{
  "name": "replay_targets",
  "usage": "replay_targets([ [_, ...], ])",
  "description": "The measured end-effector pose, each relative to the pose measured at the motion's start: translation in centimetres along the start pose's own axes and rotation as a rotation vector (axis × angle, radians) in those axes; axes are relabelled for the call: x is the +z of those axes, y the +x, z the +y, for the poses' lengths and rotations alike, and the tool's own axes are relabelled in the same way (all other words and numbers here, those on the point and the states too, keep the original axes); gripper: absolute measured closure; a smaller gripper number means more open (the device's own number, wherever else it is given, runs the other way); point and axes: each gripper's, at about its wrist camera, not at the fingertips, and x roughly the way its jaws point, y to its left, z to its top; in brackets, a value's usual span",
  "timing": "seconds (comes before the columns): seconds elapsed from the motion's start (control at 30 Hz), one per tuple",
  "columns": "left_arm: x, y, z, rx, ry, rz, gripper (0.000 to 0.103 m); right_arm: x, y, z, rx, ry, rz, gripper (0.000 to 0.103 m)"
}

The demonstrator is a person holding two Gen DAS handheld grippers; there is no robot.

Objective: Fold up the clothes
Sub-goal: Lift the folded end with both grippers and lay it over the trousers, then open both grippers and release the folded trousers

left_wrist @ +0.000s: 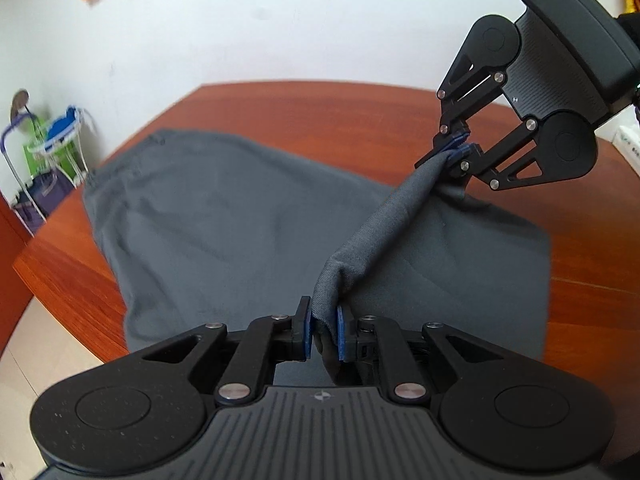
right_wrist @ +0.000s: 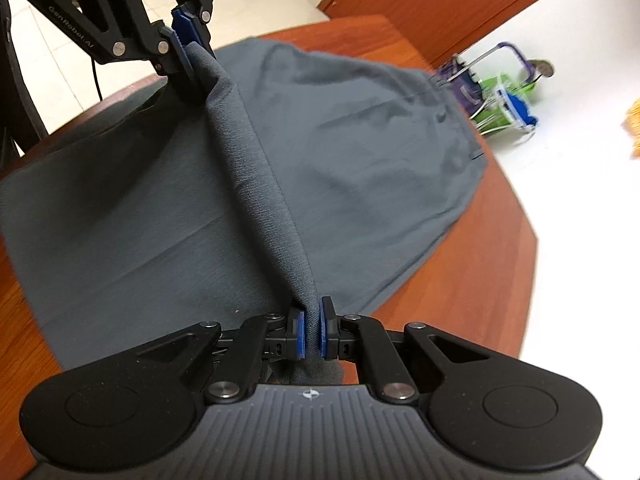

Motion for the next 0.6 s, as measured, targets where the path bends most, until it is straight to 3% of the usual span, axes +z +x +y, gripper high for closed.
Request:
replay_targets([
  [0.03, -0.1, 0.6, 0.5, -0.005, -0.011, 0.014, 0.089, 0.1, 0.3, 0.1, 0.007, -0.002, 0.003, 0.095],
  [0.07, -0.2, 0.9, 0.7, 0.058, -0.155, 0.052, 0.089, 0.2, 0.7, 0.1, 0.016, -0.005, 0.006, 0.095],
  [0.1, -0.3, 1.3, 1.0, 0.060, -0.180, 0.066, 0.089, 0.3, 1.2, 0.0, 0.026, -0.008, 0.007, 0.095],
  [0.27, -1.0, 2.5, 2.4, 0.040, -0.198, 0.097, 0.086, 0.8, 3.3, -0.4, 0.057, -0.026, 0.014, 0.089],
  [0.33, -1.3, 3.1, 2.8, 0.043, -0.204, 0.111, 0.084, 1.0, 4.0, -0.4, 0.053, -0.036, 0.013, 0.077],
  [0.43, -1.3, 3.4, 3.3, 0.057, -0.221, 0.113, 0.079, 1.1, 4.3, -0.7, 0.035, -0.032, -0.002, 0.067],
  [0.6, -1.0, 1.4, 4.9, 0.131, -0.240, 0.049, 0.079, 1.0, 2.6, -1.8, -0.023, 0.034, -0.061, 0.065],
])
